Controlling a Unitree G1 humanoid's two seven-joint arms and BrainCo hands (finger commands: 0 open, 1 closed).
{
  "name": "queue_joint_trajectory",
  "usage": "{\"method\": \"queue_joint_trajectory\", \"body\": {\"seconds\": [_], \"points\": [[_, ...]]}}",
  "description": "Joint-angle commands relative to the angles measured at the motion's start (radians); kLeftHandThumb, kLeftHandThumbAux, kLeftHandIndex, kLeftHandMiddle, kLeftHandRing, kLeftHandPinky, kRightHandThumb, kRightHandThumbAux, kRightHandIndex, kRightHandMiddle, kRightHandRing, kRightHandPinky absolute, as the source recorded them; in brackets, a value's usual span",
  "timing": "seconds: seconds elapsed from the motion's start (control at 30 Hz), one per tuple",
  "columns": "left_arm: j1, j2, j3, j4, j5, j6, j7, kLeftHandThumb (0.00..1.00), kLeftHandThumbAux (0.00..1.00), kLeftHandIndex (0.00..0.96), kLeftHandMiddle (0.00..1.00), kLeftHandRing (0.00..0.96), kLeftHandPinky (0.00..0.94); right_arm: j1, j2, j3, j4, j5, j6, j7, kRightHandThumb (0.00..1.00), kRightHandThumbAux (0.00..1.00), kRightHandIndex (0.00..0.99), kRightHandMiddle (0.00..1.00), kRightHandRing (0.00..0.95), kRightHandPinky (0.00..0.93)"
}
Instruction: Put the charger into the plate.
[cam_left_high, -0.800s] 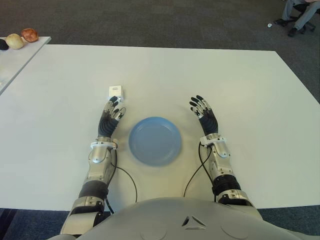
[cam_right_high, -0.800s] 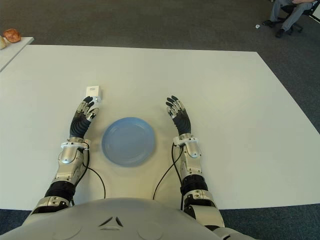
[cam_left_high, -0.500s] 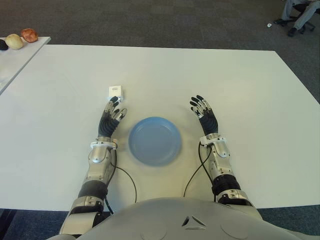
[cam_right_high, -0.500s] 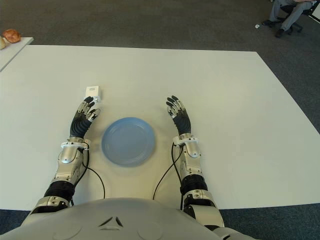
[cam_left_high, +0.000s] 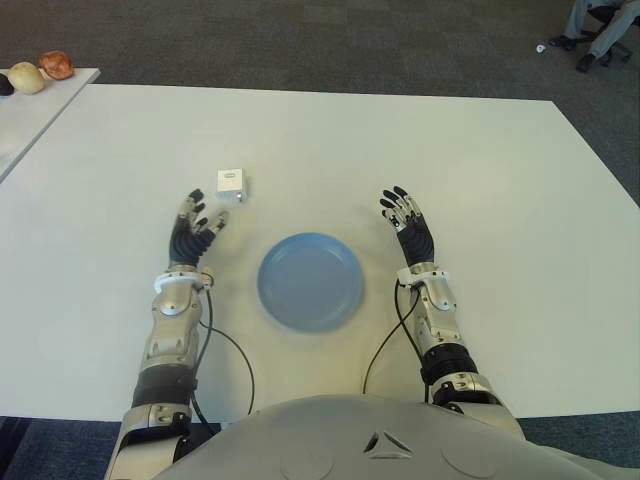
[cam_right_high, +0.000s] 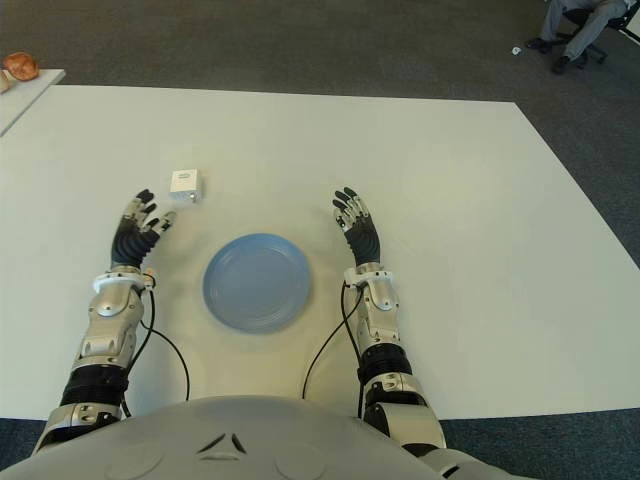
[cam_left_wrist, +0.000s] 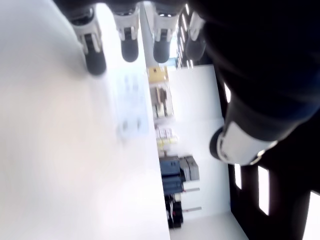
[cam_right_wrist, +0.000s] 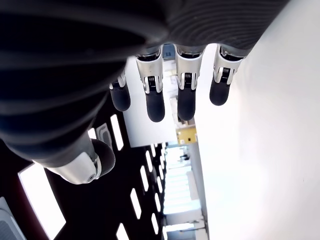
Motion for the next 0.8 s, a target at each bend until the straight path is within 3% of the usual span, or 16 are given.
{"method": "queue_joint_trajectory", "body": {"seconds": [0.03, 0.27, 0.5, 0.8], "points": [[-0.105, 0.039, 0.037, -0.009, -0.023, 0.081, 0.013, 0.440, 0.679, 0.062, 0.087, 0.085, 0.128, 0.062, 0.026, 0.007, 0.076, -0.015, 0.041, -0.027, 0.000, 0.592, 0.106, 0.172, 0.133, 0.114], [-0.207, 0.063, 0.051, -0.073, -0.008, 0.206, 0.056, 0.518, 0.632, 0.081, 0.099, 0.091, 0.139, 0.065, 0.030, 0.013, 0.066, -0.025, 0.054, -0.042, 0.000, 0.583, 0.103, 0.171, 0.126, 0.108], [-0.287, 0.104, -0.009, -0.111, 0.106, 0.305, 0.099, 0.520, 0.602, 0.083, 0.098, 0.085, 0.123, 0.072, 0.032, 0.017, 0.056, -0.021, 0.065, -0.035, 0.000, 0.580, 0.100, 0.163, 0.123, 0.112], [-0.350, 0.137, -0.078, -0.062, 0.206, 0.297, 0.102, 0.510, 0.553, 0.075, 0.076, 0.068, 0.135, 0.077, 0.029, 0.012, 0.058, -0.004, 0.063, -0.004, 0.000, 0.584, 0.101, 0.163, 0.124, 0.116]]}}
